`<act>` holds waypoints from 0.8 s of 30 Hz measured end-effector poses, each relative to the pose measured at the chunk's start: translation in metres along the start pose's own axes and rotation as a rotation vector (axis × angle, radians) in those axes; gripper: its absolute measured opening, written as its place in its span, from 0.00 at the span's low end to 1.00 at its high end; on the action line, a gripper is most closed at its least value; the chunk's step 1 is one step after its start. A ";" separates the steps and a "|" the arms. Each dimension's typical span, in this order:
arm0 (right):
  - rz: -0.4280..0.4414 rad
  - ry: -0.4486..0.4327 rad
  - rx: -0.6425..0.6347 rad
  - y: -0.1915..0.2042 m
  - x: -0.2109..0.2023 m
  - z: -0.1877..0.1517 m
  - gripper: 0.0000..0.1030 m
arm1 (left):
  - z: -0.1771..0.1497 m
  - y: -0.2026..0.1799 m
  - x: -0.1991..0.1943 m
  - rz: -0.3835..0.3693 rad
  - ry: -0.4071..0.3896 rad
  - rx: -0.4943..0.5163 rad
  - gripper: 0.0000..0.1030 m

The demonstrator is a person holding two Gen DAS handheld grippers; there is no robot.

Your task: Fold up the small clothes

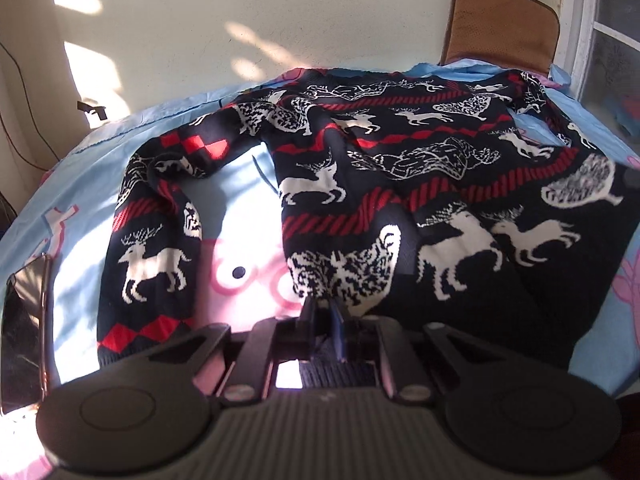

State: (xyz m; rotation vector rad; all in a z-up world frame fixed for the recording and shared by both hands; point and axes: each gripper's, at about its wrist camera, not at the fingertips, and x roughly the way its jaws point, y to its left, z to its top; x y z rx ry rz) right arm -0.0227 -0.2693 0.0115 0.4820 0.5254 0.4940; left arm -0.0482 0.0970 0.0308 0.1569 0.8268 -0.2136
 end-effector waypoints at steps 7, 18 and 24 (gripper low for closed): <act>-0.101 -0.005 -0.028 -0.006 -0.060 0.004 0.05 | 0.004 0.010 -0.035 -0.070 -0.028 -0.044 0.06; -0.404 -0.066 -0.084 -0.032 -0.029 -0.007 0.57 | 0.015 0.026 -0.037 0.060 -0.048 -0.076 0.09; -0.450 0.036 -0.182 -0.040 0.012 0.000 0.10 | 0.044 0.003 -0.032 0.000 -0.098 -0.036 0.11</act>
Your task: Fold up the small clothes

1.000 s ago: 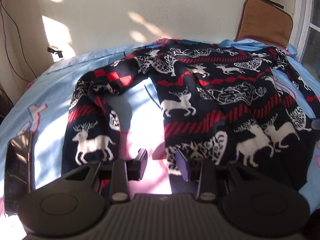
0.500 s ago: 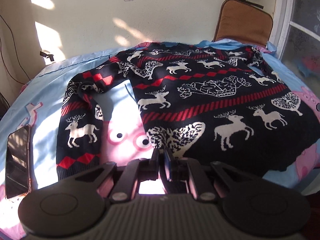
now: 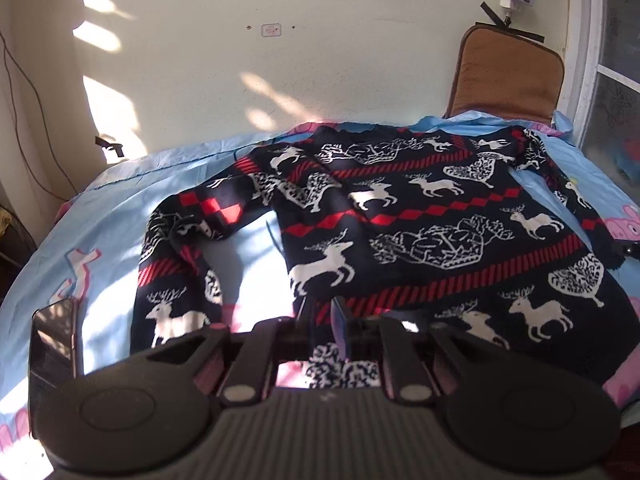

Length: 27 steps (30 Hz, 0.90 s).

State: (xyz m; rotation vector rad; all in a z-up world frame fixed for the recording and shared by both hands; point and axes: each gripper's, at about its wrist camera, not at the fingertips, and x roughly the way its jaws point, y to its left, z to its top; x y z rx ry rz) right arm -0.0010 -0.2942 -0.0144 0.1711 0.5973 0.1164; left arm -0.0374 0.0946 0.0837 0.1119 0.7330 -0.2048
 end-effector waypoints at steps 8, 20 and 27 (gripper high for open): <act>0.226 -0.236 0.022 0.036 -0.034 0.078 0.09 | 0.021 -0.009 0.014 -0.099 -0.070 -0.034 0.36; 0.561 -0.192 -0.133 0.220 0.067 0.121 0.20 | -0.002 0.060 0.025 -0.055 -0.046 -0.279 0.37; 0.381 -0.125 -0.049 0.126 0.079 0.113 0.27 | 0.008 0.078 0.036 -0.070 -0.051 -0.264 0.43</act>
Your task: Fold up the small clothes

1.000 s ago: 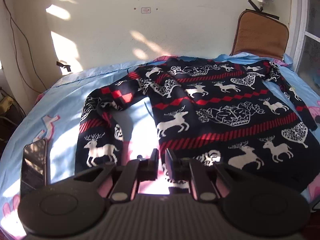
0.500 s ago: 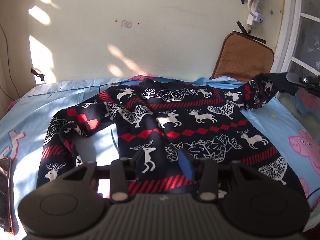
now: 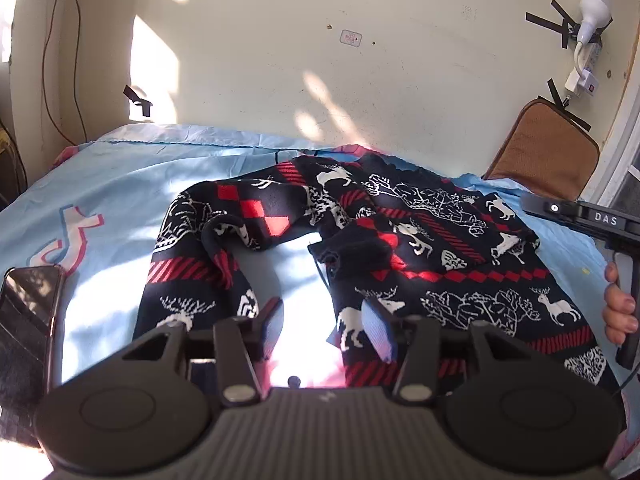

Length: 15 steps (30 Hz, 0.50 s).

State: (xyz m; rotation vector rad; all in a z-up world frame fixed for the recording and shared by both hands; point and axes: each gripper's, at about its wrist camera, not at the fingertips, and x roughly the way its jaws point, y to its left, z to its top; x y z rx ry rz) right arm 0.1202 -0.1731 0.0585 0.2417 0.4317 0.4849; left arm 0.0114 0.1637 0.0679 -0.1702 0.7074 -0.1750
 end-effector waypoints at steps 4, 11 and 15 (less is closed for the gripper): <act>-0.204 -0.006 0.108 -0.071 -0.022 0.004 0.27 | 0.021 -0.020 0.035 -0.040 0.014 0.042 0.53; -0.275 0.061 0.160 -0.127 0.008 0.026 0.53 | 0.055 -0.029 0.114 0.044 0.088 0.003 0.78; -0.317 0.125 0.150 -0.149 0.060 0.034 0.60 | 0.055 -0.018 0.135 0.027 0.157 -0.059 0.22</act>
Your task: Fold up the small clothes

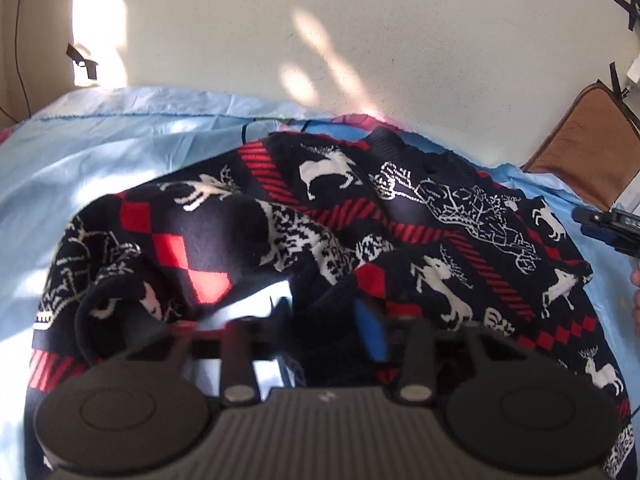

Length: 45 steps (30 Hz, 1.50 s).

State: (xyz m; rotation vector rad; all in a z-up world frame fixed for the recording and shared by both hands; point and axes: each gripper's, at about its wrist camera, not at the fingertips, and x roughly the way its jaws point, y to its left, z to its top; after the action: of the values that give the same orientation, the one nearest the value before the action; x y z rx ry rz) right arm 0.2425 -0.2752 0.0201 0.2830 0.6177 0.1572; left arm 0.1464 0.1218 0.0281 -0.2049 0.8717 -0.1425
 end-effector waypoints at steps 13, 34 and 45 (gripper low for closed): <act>0.035 -0.129 0.126 -0.036 0.010 -0.003 0.11 | 0.053 -0.055 -0.042 0.091 -0.290 0.237 0.11; 0.353 0.047 -0.160 0.129 -0.030 -0.036 0.35 | -0.059 0.122 -0.135 0.401 -0.225 -0.116 0.33; 0.802 0.188 -0.996 0.360 -0.084 -0.193 0.36 | -0.138 0.132 -0.185 0.323 -0.290 -0.157 0.34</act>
State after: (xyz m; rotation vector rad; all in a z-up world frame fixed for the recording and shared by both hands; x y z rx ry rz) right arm 0.0386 0.0889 0.0268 -0.4766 0.5147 1.2313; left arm -0.0723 0.2714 0.0476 -0.2221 0.6169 0.2533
